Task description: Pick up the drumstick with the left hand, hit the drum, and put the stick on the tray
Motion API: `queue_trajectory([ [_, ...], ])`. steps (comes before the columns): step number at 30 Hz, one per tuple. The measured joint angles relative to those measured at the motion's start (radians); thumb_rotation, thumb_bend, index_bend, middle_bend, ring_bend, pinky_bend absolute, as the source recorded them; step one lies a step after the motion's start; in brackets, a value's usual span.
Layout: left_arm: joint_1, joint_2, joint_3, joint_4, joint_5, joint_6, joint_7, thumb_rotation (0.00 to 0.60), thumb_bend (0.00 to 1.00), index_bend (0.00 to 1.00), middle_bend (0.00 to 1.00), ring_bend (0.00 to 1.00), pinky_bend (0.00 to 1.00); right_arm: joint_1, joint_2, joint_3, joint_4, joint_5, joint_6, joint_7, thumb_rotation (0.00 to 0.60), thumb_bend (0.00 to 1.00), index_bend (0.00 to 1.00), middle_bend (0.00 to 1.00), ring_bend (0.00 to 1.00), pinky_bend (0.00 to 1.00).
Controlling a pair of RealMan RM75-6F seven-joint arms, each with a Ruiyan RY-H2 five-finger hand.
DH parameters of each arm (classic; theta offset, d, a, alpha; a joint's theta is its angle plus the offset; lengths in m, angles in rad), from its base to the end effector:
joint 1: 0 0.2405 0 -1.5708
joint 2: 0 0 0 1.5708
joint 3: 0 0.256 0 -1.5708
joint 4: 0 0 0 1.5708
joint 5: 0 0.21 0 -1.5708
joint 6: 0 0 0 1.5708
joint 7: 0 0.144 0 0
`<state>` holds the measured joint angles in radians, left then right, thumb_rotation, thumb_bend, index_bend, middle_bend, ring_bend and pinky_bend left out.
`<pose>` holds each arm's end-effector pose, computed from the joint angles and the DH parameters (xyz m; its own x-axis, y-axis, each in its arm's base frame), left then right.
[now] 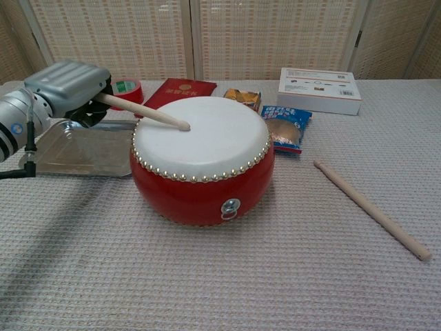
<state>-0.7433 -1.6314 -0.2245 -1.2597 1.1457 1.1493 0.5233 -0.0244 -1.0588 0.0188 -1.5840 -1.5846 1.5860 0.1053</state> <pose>-0.1623 0.3801 0.0105 0.6101 -0.0592 0.7901 0.7557 -0.2562 -0.6027 -0.3230 -0.1400 0.1849 0.3837 0.0230 0.9232 -0.9235 0.0050 0.3836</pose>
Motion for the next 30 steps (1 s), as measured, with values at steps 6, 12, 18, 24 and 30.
queue_trajectory([
  [6,0.011,0.041,-0.116,-0.075,-0.131,-0.035,-0.189,0.6,0.79,1.0,1.0,1.0,1.0,-0.001,-0.001,0.001,0.004,0.0,0.002,0.005,0.6,0.26,0.0,0.06,0.0,0.01],
  [12,-0.002,0.02,-0.124,0.068,-0.153,-0.046,-0.177,0.6,0.78,1.0,1.0,1.0,1.0,-0.001,-0.001,0.001,0.01,0.005,-0.002,0.009,0.6,0.26,0.0,0.06,0.0,0.01],
  [18,-0.03,-0.04,-0.111,0.309,-0.168,-0.129,-0.173,0.6,0.78,1.0,1.0,1.0,1.0,0.0,-0.002,0.003,0.008,0.012,-0.008,0.005,0.6,0.26,0.0,0.06,0.0,0.01],
  [24,-0.066,-0.118,-0.096,0.488,-0.179,-0.224,-0.176,0.6,0.76,1.0,1.0,1.0,1.0,0.005,-0.002,0.004,0.003,0.017,-0.018,-0.003,0.6,0.26,0.0,0.06,0.0,0.01],
  [30,-0.097,-0.166,-0.089,0.591,-0.181,-0.294,-0.181,0.6,0.72,1.0,1.0,1.0,1.0,0.005,0.003,0.009,-0.015,0.03,-0.023,-0.026,0.6,0.26,0.0,0.06,0.0,0.01],
])
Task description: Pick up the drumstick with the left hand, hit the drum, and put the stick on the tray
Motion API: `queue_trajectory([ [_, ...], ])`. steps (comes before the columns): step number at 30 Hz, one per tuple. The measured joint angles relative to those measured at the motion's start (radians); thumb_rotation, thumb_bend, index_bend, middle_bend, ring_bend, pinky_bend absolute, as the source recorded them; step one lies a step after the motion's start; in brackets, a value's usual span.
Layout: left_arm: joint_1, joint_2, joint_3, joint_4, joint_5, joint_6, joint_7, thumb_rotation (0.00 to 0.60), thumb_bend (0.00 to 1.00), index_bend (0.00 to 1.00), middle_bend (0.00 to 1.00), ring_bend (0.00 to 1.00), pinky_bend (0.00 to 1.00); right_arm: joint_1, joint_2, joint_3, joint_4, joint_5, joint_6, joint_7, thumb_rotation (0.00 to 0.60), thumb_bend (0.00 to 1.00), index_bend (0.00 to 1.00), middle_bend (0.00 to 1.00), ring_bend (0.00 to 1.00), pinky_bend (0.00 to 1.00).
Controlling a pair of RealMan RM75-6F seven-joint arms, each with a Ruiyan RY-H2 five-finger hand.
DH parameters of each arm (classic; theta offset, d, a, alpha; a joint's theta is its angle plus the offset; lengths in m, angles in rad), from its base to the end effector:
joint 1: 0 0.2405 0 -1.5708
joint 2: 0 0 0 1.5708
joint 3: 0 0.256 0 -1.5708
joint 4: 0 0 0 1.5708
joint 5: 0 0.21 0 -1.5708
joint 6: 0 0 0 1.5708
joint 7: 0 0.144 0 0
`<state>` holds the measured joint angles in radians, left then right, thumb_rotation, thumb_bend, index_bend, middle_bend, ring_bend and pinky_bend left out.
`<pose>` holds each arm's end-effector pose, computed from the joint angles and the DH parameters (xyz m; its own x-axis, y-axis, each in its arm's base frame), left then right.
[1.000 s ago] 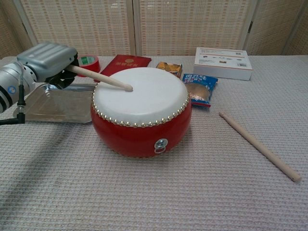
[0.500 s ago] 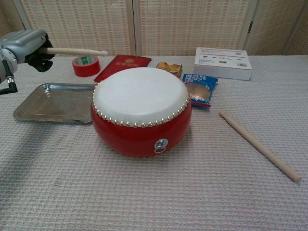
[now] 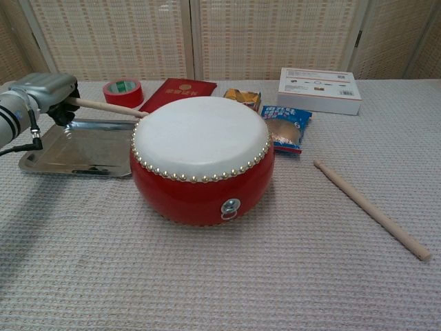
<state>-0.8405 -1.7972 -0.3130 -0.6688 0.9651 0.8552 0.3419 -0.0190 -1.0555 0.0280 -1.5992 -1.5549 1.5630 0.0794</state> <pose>-0.2353 0.4549 0.0176 0.6089 0.0858 0.7886 0.7901 0.0230 -0.6126 -0.3243 -0.1437 0.1847 0.3964 0.0138 0.9180 -0.9178 0.0309 0.3959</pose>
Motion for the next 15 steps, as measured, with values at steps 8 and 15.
queue_trajectory([
  [8,-0.033,-0.052,-0.001,0.108,0.012,-0.083,-0.033,0.6,0.65,0.86,0.89,0.82,0.98,0.004,0.0,0.003,-0.005,0.005,-0.007,-0.006,0.6,0.26,0.0,0.06,0.0,0.01],
  [15,-0.032,-0.028,-0.003,0.052,0.019,-0.085,-0.02,0.6,0.54,0.48,0.47,0.42,0.68,0.005,-0.002,0.004,0.0,0.002,-0.005,-0.002,0.6,0.26,0.0,0.06,0.0,0.01],
])
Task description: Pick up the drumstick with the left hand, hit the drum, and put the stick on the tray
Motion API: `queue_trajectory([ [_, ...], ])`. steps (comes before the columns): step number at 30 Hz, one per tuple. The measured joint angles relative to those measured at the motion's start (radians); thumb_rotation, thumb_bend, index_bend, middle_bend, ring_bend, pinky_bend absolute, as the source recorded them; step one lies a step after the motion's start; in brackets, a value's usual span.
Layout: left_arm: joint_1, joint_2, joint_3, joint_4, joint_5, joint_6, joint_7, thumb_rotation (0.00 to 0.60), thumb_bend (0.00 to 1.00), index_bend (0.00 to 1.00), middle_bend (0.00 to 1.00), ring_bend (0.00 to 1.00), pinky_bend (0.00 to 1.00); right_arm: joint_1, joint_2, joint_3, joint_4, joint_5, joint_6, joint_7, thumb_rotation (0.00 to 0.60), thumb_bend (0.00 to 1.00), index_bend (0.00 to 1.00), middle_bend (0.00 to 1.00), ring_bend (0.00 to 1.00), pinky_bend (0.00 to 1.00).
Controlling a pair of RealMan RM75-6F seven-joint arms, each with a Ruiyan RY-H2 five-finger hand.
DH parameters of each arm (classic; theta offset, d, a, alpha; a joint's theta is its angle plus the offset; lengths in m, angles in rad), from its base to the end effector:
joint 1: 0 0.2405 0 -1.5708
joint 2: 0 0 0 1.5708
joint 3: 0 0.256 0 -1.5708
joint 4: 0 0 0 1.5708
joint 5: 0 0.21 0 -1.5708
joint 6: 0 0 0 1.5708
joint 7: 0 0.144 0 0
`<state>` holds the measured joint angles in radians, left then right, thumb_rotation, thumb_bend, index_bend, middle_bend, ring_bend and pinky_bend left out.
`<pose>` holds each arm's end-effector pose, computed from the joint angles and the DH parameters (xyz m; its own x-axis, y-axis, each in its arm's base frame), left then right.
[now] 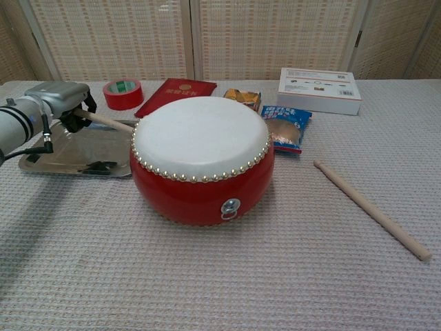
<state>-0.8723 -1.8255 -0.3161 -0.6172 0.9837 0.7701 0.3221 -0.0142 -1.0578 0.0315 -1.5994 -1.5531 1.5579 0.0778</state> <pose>-0.2285 0.4612 0.0035 0.6109 0.1400 0.7792 0.7885 -0.0194 -0.6147 -0.3238 -0.1460 0.1839 0.3954 0.0142 0.9184 -0.9183 0.0283 0.3949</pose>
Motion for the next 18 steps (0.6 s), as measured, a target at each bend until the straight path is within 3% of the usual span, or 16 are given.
queue_trajectory([
  [4,0.001,0.022,-0.003,-0.042,-0.013,-0.015,0.029,0.6,0.5,0.23,0.24,0.21,0.45,-0.004,0.0,-0.001,0.004,0.001,0.005,0.005,0.6,0.26,0.0,0.06,0.0,0.01],
  [9,0.002,0.05,-0.009,-0.097,-0.05,-0.045,0.063,0.6,0.43,0.03,0.06,0.03,0.23,-0.006,0.002,0.0,0.007,-0.001,0.01,0.01,0.6,0.26,0.0,0.06,0.0,0.01],
  [12,0.003,0.066,-0.013,-0.129,-0.075,-0.056,0.081,0.6,0.35,0.0,0.0,0.0,0.17,-0.006,0.002,-0.001,0.008,-0.001,0.01,0.013,0.6,0.26,0.0,0.06,0.0,0.01],
  [18,0.002,0.088,-0.021,-0.171,-0.126,-0.072,0.101,0.6,0.26,0.0,0.0,0.0,0.1,-0.007,0.0,0.0,0.012,-0.001,0.011,0.016,0.6,0.26,0.0,0.06,0.0,0.01],
])
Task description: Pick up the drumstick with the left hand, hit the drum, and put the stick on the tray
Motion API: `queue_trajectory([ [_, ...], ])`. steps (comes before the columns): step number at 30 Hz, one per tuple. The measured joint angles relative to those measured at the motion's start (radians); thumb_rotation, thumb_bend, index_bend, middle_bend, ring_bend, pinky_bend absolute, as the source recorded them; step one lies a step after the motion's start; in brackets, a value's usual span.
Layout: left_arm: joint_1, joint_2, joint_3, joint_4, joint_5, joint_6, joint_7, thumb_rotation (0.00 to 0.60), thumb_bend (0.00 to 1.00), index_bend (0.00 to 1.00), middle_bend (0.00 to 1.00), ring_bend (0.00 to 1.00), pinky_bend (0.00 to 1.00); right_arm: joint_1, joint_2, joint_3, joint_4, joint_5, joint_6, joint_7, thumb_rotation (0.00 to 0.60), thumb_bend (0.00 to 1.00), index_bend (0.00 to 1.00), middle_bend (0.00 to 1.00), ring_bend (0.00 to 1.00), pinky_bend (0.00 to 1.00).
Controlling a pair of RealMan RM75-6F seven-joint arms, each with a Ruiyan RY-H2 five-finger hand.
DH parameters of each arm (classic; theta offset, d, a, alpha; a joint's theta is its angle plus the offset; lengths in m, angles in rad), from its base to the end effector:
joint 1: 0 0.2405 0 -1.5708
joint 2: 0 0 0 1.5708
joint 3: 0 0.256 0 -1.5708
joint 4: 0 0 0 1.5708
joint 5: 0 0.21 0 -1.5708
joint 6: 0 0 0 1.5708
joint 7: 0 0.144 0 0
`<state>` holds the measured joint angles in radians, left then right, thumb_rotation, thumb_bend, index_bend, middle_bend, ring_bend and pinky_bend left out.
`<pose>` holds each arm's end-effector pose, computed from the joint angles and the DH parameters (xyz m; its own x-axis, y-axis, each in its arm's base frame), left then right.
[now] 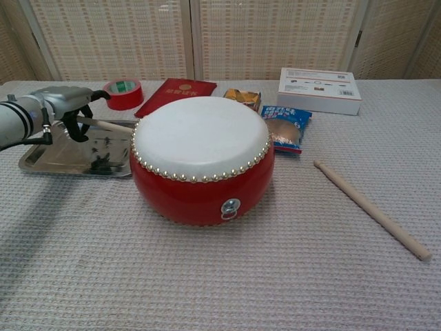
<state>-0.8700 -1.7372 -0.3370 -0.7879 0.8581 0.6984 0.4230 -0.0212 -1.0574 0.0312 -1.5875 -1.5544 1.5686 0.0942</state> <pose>-0.2205 0.4584 0.0048 0.5604 0.2360 0.7939 0.8206 -0.0283 -0.5708 -0.3262 -0.1436 0.1865 0.3920 0.0221 0.9197 -0.9197 0.0326 0.3912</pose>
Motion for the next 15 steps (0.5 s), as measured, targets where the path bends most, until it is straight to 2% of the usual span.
queue_trajectory([
  [9,-0.001,0.015,-0.006,-0.029,-0.049,-0.02,-0.015,0.6,0.24,0.0,0.0,0.0,0.08,-0.002,0.0,0.001,0.001,-0.002,0.005,0.0,0.6,0.26,0.0,0.06,0.0,0.01],
  [15,0.02,0.053,-0.028,-0.103,-0.05,0.007,-0.095,0.6,0.24,0.01,0.03,0.0,0.09,-0.003,0.003,0.0,0.004,-0.003,0.007,0.011,0.6,0.26,0.0,0.06,0.0,0.01],
])
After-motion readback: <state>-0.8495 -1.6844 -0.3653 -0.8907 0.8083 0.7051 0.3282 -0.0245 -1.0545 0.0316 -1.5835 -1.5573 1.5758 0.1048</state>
